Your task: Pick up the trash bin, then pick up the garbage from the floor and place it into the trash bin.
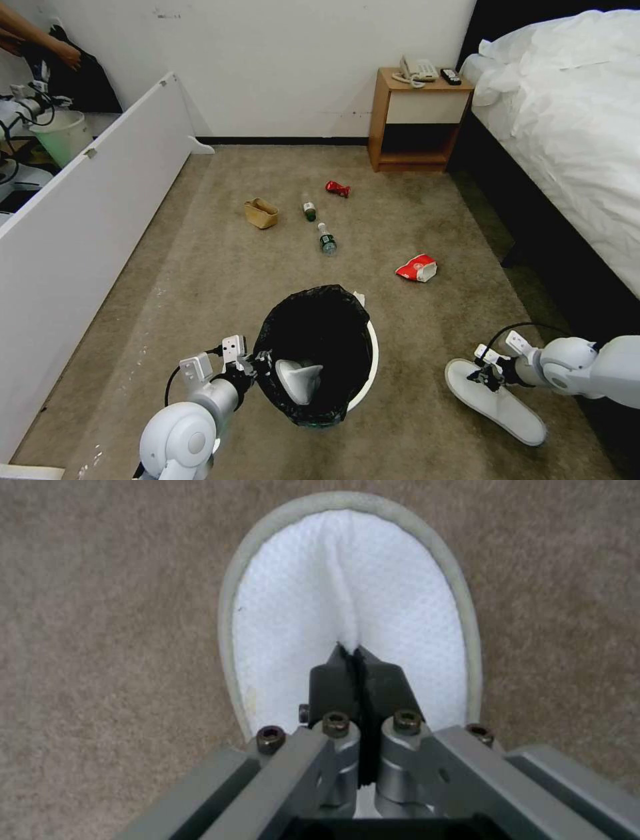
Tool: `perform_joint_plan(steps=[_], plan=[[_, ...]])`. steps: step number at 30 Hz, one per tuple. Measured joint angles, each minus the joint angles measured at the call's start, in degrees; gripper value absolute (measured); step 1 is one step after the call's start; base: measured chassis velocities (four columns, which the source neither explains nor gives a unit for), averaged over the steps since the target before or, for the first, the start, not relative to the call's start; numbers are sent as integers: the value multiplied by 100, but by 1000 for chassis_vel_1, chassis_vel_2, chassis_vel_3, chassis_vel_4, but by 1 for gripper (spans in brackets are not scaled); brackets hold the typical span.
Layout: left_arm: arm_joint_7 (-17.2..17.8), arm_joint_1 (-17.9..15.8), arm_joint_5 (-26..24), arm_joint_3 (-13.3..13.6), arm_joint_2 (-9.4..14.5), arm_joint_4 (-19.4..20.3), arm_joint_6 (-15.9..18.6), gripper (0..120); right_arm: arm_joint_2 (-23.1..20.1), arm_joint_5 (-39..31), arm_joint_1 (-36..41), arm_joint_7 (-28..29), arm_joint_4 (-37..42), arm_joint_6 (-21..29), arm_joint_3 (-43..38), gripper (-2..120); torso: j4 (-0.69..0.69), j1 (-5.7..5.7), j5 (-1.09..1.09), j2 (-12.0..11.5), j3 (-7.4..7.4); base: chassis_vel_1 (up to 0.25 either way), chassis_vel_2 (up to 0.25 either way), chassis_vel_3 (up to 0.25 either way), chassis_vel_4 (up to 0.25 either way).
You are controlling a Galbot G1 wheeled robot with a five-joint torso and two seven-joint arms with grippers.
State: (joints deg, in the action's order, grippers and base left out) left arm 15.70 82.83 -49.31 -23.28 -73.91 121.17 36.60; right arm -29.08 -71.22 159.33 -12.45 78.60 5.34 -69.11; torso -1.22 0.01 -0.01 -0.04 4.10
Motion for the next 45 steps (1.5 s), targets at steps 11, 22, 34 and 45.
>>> perform_joint_plan(steps=[11, 22, 34, 45], plan=[[-12, -45, -23, 26, -15, -118, 0, 2, -33, -277, -490, 144, 295, 13, 390, 0, 0, 0, 0, 0, 0, 0, 0, 0, 0], [-35, -60, 21, 42, -70, -161, -4, 2, 147, -383, -940, 320, 704, 15, 673, 0, 0, 0, 0, 0, 0, 0, 0, 0, 0], [84, 5, 55, 120, -52, -140, -6, 2, 941, -308, -2223, 413, 1532, 1, 1188, 0, 0, 0, 0, 0, 0, 0, 0, 0, 0], [349, 128, -240, 109, 199, 117, 66, 2, 1664, 43, -2996, 298, 2129, -17, 1310, 0, 1, 0, 0, 1, 0, 0, 0, 0, 0]])
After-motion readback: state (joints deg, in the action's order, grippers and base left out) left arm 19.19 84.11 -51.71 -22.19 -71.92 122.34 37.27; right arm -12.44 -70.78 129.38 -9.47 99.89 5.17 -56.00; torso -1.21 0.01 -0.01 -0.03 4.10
